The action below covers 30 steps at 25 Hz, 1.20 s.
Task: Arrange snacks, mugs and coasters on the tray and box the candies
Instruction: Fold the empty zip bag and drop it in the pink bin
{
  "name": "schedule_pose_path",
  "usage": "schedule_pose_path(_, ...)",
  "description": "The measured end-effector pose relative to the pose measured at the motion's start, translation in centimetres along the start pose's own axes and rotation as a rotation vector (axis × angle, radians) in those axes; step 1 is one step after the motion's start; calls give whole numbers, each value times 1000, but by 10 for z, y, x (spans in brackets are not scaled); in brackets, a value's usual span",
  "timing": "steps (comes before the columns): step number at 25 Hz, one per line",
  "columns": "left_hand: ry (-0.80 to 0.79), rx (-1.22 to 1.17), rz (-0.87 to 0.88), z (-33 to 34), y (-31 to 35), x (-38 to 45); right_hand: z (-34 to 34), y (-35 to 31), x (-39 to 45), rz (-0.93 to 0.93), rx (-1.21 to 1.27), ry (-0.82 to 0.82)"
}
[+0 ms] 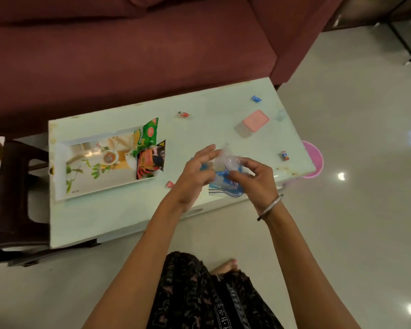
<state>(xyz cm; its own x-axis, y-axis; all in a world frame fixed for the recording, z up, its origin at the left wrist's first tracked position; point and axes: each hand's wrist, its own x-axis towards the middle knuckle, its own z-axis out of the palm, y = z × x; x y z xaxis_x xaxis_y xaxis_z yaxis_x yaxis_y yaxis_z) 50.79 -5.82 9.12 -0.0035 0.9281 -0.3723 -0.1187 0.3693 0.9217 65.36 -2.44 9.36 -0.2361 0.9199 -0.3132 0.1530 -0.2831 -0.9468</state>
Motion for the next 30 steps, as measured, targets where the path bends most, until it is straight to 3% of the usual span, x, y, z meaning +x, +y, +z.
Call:
schedule_pose_path(2, 43, -163, -42, 31, 3, 14, -30, 3, 8, -9, 19, 38)
schedule_pose_path(5, 142, -93, -32, 69, 2, 40, -63, 5, 21, -39, 4, 65)
schedule_pose_path(11, -18, 27, -136, 103, 17, 114, -104, -2, 75, -90, -47, 124)
schedule_pose_path(14, -12, 59, -101, 123, 32, 153, -126, -20, 107, -29, -35, 140)
schedule_pose_path(17, 42, 22, -102, 138, 45, 196, -155, -28, 138, -12, -200, 321)
schedule_pose_path(19, 62, -8, -127, 148, 45, 218, -174, -30, 151, 126, -297, 374)
schedule_pose_path(22, 32, 86, -108, 173, 39, 236, -187, -27, 157, 335, -136, 383)
schedule_pose_path(26, 5, 377, 136, 207, 26, 254, -196, -16, 167, 292, -34, 580)
schedule_pose_path(28, -64, 446, 200, 221, 20, 268, -209, -14, 174, 333, 162, 523)
schedule_pose_path(30, -155, 363, 152, 237, 19, 280, -228, -13, 182, 354, 266, 429)
